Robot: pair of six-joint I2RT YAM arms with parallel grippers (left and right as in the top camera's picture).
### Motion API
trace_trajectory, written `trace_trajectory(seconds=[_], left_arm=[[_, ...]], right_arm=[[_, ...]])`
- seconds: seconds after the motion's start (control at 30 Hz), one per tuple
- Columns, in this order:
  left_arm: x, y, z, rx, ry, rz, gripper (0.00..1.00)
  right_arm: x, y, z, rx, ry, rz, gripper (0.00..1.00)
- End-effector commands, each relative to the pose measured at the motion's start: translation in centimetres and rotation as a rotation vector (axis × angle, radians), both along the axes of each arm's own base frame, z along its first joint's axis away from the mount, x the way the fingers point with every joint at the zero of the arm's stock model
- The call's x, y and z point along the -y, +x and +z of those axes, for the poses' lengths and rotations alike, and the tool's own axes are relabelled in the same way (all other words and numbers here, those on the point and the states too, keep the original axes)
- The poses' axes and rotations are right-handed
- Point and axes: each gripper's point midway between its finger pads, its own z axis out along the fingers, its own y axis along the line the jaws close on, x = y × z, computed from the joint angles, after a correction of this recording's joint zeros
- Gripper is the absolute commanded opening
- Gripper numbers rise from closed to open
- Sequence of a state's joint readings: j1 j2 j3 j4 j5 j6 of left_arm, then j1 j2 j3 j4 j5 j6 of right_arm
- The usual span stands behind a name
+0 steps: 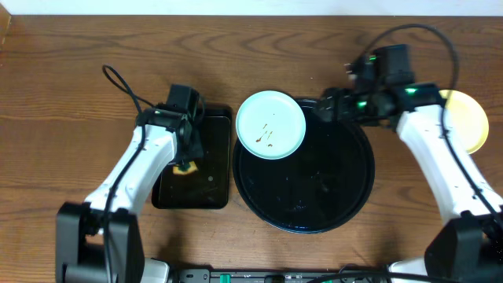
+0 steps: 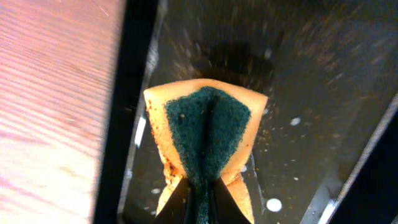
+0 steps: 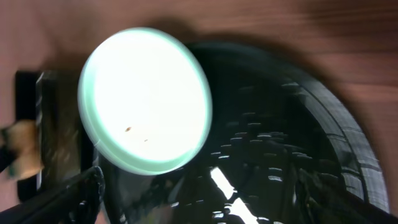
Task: Clean dirty plates on tray and stack at the side
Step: 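Move the right gripper back to the blue plate on the round tray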
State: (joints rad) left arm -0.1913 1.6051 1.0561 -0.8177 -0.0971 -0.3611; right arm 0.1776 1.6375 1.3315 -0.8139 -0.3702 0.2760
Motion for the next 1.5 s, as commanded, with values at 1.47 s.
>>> trace_trajectory(seconds=[1.47], left_arm=[[2.2, -1.8, -6.4, -0.207, -0.103, -0.068, 0.08]], right_arm=[[-9.4, 3.2, -14.9, -0.135, 0.045, 0.047, 0.64]])
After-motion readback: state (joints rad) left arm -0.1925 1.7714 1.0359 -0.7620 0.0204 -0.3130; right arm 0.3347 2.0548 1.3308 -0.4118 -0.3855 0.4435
